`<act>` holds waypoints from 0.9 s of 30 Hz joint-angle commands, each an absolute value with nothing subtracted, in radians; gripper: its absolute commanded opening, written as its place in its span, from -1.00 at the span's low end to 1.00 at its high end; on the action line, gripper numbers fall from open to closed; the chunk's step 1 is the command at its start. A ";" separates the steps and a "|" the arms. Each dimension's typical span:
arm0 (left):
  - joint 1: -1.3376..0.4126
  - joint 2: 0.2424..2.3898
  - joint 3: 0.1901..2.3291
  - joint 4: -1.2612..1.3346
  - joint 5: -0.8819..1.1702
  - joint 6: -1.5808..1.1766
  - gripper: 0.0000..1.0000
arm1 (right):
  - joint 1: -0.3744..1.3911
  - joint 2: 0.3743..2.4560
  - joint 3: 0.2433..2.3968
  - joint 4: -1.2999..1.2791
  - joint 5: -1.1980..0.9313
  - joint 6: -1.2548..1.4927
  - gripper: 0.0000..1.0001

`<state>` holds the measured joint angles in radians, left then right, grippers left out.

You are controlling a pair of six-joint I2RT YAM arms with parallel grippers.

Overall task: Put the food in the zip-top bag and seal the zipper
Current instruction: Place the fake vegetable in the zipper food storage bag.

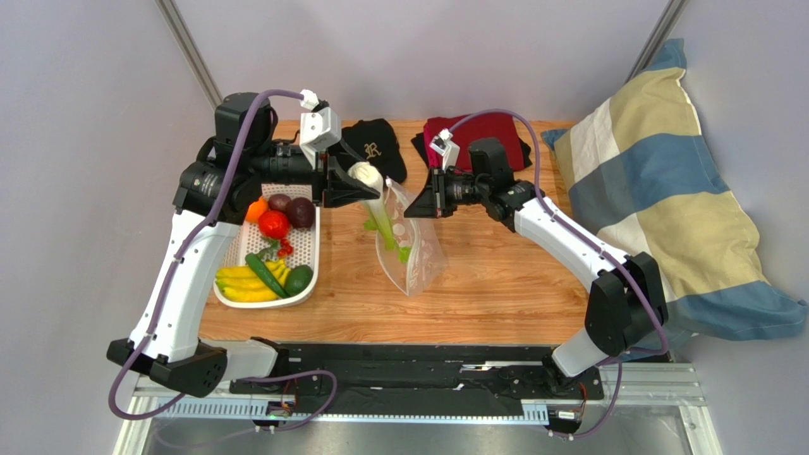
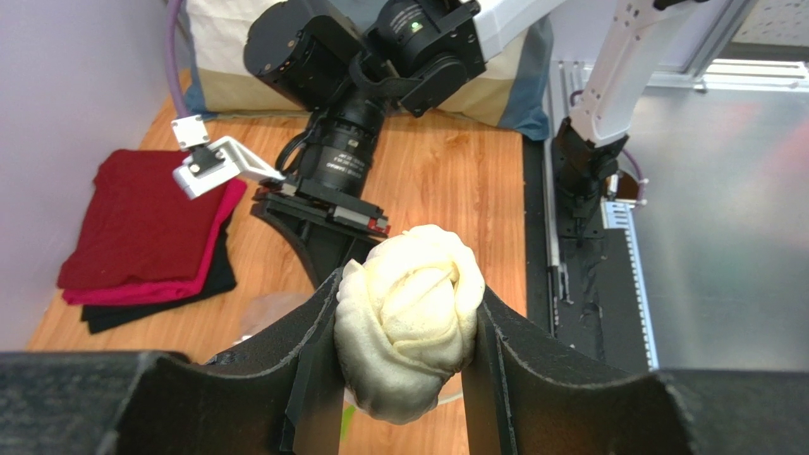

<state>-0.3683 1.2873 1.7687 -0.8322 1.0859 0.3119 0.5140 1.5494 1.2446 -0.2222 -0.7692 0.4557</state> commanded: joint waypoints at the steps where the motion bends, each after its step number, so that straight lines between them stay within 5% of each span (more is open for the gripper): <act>1: -0.362 1.261 1.786 -0.842 1.016 0.400 -1.00 | 0.509 1.513 1.269 -0.219 -0.799 0.451 -1.00; 14: -0.517 1.307 1.743 -0.696 0.937 0.324 -1.00 | 0.534 1.546 1.244 -0.015 -0.796 0.821 -1.00; 27: -0.561 1.362 1.743 -1.081 1.112 0.685 -1.00 | 0.532 1.562 1.255 0.100 -0.845 0.897 -1.00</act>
<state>-0.5552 1.3544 1.7267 -0.9474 1.0103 0.5289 0.5289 1.5543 1.2400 -0.0036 -0.8032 0.8478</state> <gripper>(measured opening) 0.479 0.008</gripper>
